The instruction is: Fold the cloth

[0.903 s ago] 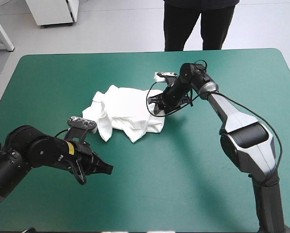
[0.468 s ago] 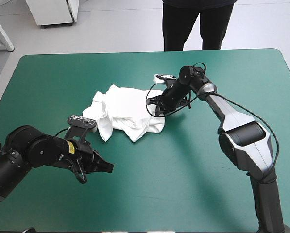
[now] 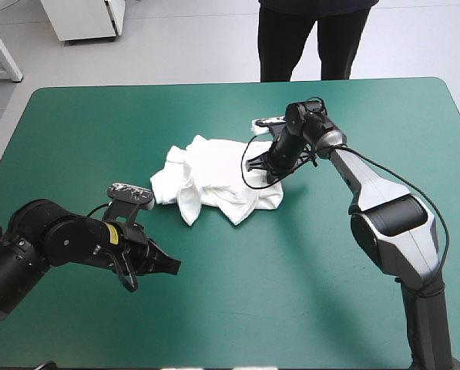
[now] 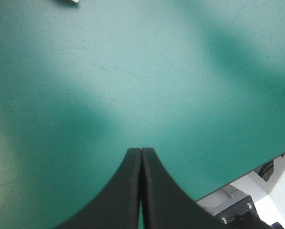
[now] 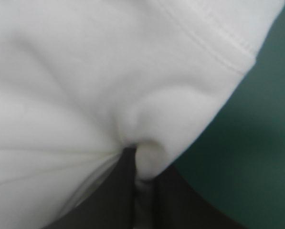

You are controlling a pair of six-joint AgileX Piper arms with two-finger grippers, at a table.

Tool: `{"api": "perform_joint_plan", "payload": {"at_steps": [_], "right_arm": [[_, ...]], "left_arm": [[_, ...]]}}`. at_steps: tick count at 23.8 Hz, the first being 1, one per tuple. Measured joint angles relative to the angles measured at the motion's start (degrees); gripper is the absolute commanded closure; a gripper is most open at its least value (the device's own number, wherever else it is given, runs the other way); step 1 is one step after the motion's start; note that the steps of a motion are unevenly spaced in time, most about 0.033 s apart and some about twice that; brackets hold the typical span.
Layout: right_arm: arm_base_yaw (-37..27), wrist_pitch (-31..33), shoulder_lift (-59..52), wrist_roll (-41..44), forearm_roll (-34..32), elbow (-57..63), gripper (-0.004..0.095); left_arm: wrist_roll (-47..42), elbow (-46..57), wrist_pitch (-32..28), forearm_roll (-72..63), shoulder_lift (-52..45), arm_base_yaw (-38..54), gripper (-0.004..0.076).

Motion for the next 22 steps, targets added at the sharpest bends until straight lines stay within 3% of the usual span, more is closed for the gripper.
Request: {"api": "perform_joint_plan", "payload": {"at_steps": [6,12,17,22], "right_arm": [[-4.1,-0.8,-5.0,0.3,-4.9,8.3,0.0925],[-13.6,-0.8,-11.1,0.3,-8.7,18.9,0.0925],[-30.8,0.3,-17.2,-1.0,-13.0,22.9,0.0924],[-40.6,0.6,-18.1,-1.2,-15.8,22.9,0.0924]], "left_arm": [[0.1,0.0,0.2,0.0,0.0,0.0,0.0746],[1.0,0.0,0.2,0.0,0.0,0.0,0.0746],[1.1,0.0,0.2,-0.1,0.0,0.0,0.0746],[1.1,0.0,0.2,-0.1,0.0,0.0,0.0746]]}}
